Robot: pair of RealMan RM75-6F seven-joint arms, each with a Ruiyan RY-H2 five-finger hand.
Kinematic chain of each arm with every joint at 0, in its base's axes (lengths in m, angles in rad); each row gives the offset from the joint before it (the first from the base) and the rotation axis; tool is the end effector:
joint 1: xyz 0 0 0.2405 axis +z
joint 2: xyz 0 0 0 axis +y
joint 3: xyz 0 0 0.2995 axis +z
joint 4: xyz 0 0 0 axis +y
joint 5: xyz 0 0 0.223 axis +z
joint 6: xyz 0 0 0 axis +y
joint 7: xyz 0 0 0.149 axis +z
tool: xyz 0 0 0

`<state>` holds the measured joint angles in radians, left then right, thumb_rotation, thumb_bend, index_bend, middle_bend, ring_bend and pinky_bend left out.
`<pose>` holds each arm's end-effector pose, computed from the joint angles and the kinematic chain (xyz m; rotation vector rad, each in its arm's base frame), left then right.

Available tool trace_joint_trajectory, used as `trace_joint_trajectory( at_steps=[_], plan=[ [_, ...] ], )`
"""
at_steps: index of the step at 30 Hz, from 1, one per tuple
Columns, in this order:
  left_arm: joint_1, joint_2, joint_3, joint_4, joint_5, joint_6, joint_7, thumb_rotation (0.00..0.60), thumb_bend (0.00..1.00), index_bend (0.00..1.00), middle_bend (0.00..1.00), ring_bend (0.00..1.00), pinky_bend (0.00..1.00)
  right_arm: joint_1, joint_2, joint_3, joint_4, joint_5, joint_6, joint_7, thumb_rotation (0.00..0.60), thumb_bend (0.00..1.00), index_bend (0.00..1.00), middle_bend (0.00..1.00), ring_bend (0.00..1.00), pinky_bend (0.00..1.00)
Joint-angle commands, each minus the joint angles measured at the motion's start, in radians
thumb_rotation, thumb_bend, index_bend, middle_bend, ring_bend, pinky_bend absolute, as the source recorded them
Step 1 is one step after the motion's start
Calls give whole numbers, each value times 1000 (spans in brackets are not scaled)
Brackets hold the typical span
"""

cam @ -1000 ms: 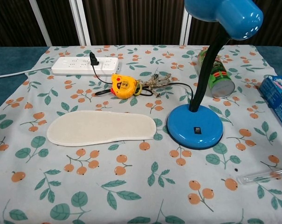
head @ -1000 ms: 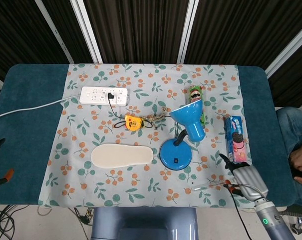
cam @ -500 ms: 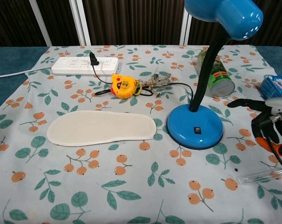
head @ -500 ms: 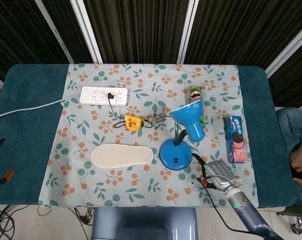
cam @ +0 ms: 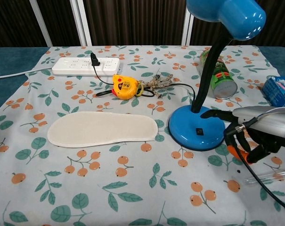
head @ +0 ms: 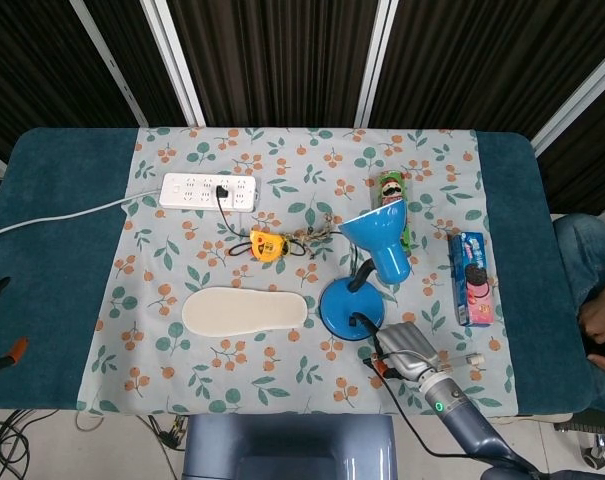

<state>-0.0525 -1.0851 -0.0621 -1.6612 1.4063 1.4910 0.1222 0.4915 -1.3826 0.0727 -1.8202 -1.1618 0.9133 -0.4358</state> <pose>-0.3643 0.1803 0.1814 -1.3158 -0.8706 -0.7661 -0.2205 -0.2665 -0.0113 1.9704 -1.1790 0.7663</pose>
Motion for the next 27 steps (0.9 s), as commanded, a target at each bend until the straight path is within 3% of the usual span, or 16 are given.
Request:
trace_joint_trajectory(
  at_steps=[1, 27],
  plan=[
    [0, 0, 0, 0, 1, 0, 0, 600, 246, 100, 2, 0, 143, 12, -13, -1, 9, 24, -7, -16, 600, 592, 0, 592, 608, 789],
    [-2, 0, 0, 3, 0, -3, 2, 600, 246, 100, 2, 0, 143, 48, -27, -45, 26, 71, -3, -17, 600, 592, 0, 592, 608, 915]
  ],
)
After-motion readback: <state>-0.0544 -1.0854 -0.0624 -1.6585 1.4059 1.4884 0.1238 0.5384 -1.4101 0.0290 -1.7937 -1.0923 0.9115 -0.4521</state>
